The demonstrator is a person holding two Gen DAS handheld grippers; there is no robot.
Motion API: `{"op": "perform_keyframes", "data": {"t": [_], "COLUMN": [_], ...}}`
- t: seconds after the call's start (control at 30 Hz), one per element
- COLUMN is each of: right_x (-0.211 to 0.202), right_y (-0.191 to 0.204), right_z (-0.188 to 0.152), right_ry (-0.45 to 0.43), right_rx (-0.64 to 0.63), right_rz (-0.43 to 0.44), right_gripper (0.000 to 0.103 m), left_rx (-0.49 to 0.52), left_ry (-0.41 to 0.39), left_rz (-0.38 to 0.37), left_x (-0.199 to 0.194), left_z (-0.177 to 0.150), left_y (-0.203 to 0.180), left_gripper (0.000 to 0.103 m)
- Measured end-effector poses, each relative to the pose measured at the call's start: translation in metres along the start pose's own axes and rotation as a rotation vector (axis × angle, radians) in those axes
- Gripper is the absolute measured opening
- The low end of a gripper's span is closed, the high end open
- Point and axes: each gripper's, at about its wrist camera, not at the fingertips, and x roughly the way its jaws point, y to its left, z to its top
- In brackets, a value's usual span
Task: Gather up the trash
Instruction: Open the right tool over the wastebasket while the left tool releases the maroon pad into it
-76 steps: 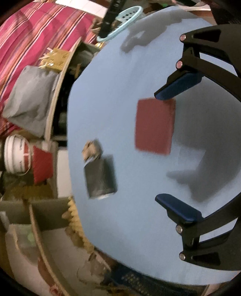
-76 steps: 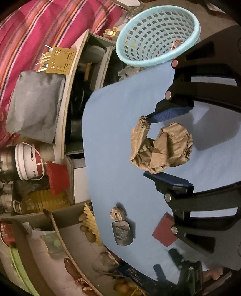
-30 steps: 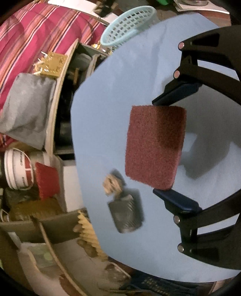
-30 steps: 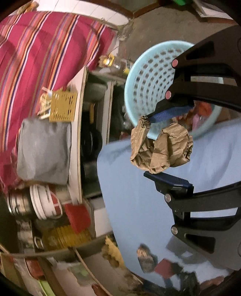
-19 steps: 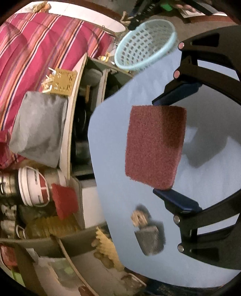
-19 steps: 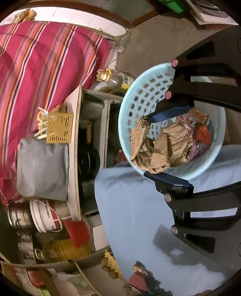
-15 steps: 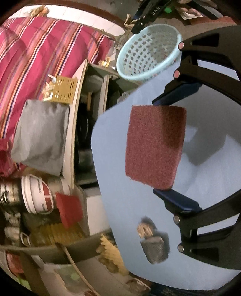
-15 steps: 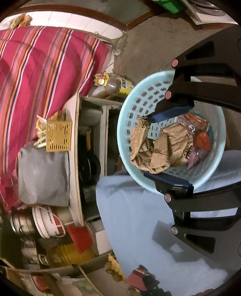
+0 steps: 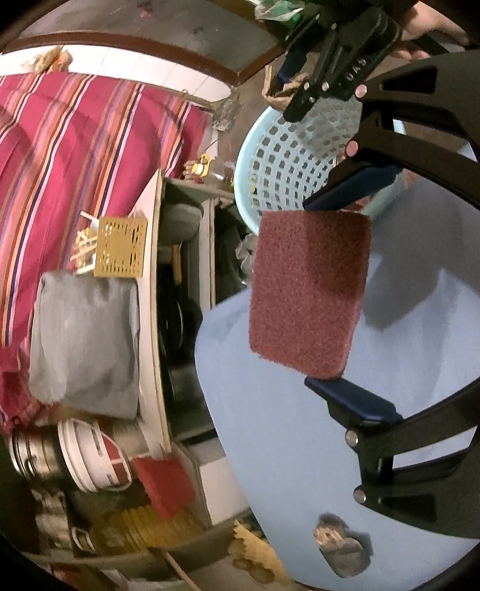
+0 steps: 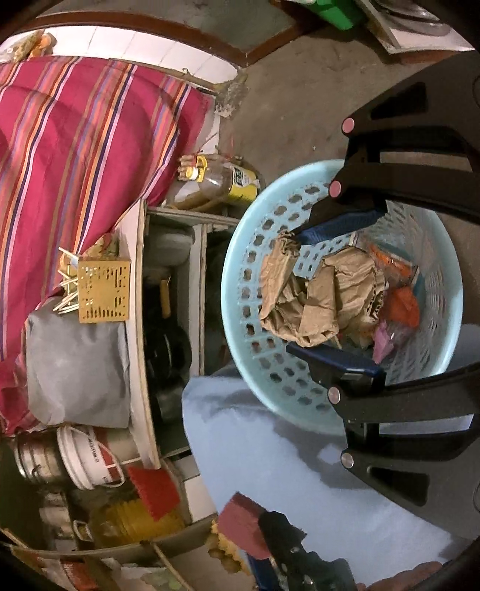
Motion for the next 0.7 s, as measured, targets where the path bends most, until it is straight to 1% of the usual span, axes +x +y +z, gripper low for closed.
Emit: {"op": "perform_keyframes", "data": {"t": [0.1, 0.17, 0.23, 0.3, 0.37, 0.47, 0.6, 0.7], "right_x": [0.005, 0.007, 0.007, 0.006, 0.001, -0.012, -0.027, -0.033], "right_y": [-0.006, -0.007, -0.008, -0.013, -0.022, -0.04, -0.06, -0.069], "right_z": [0.002, 0.002, 0.003, 0.004, 0.005, 0.006, 0.007, 0.008], "right_ry": [0.008, 0.009, 0.009, 0.005, -0.01, -0.052, -0.101, -0.122], "right_rx": [0.014, 0.009, 0.014, 0.023, 0.046, 0.101, 0.171, 0.211], "right_rz": [0.027, 0.022, 0.029, 0.018, -0.007, -0.04, -0.089, -0.092], "right_gripper": [0.057, 0.068, 0.069, 0.072, 0.079, 0.085, 0.089, 0.09], "left_rx": [0.003, 0.0, 0.001, 0.009, 0.012, 0.024, 0.042, 0.073], "left_ry": [0.003, 0.008, 0.013, 0.015, 0.02, 0.033, 0.063, 0.087], "left_rz": [-0.013, -0.021, -0.027, -0.029, -0.034, -0.047, -0.076, -0.097], "left_x": [0.006, 0.012, 0.016, 0.021, 0.025, 0.034, 0.05, 0.062], "left_z": [0.005, 0.009, 0.011, 0.013, 0.014, 0.014, 0.013, 0.009], "left_y": [-0.007, -0.011, -0.014, -0.018, -0.022, -0.032, -0.051, -0.071], "left_gripper": [0.086, 0.086, 0.086, 0.086, 0.086, 0.086, 0.086, 0.086]}}
